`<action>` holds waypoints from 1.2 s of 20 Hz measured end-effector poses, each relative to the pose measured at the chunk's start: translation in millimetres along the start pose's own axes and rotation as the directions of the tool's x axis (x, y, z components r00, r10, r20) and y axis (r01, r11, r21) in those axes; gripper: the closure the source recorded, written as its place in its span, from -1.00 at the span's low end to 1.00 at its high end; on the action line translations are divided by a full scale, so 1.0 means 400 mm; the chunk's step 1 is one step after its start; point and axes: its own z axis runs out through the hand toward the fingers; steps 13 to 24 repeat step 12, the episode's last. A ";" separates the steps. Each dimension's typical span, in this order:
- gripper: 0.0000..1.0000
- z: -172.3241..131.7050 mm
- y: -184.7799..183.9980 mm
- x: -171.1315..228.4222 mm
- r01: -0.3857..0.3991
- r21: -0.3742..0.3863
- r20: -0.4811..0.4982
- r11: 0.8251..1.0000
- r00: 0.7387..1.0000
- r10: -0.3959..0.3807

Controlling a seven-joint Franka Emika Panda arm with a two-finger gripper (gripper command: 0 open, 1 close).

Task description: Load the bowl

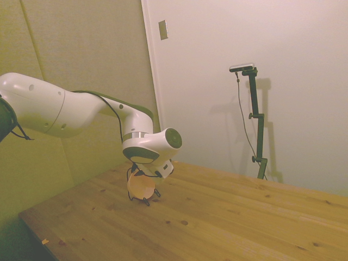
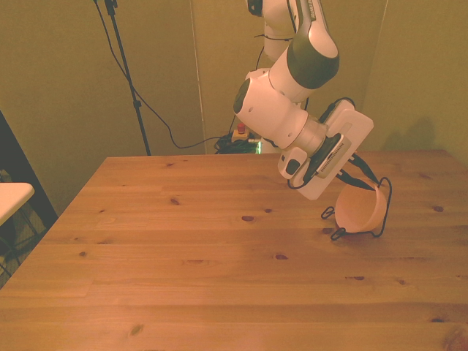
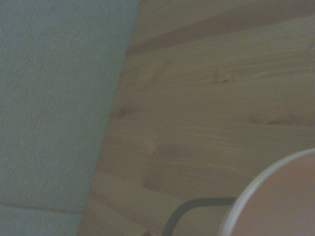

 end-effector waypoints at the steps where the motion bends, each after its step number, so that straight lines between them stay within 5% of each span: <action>1: -1.00 -0.007 -0.001 -0.003 0.001 0.002 -0.001 1.000 1.000 -0.001; 6: -1.00 -0.114 0.010 -0.038 0.008 0.003 -0.060 1.000 0.998 -0.007; 12: -1.00 -0.303 0.090 -0.139 -0.053 -0.058 -0.265 0.997 0.964 0.036; 24: -1.00 -0.303 0.090 -0.139 -0.053 -0.058 -0.265 0.997 0.964 0.036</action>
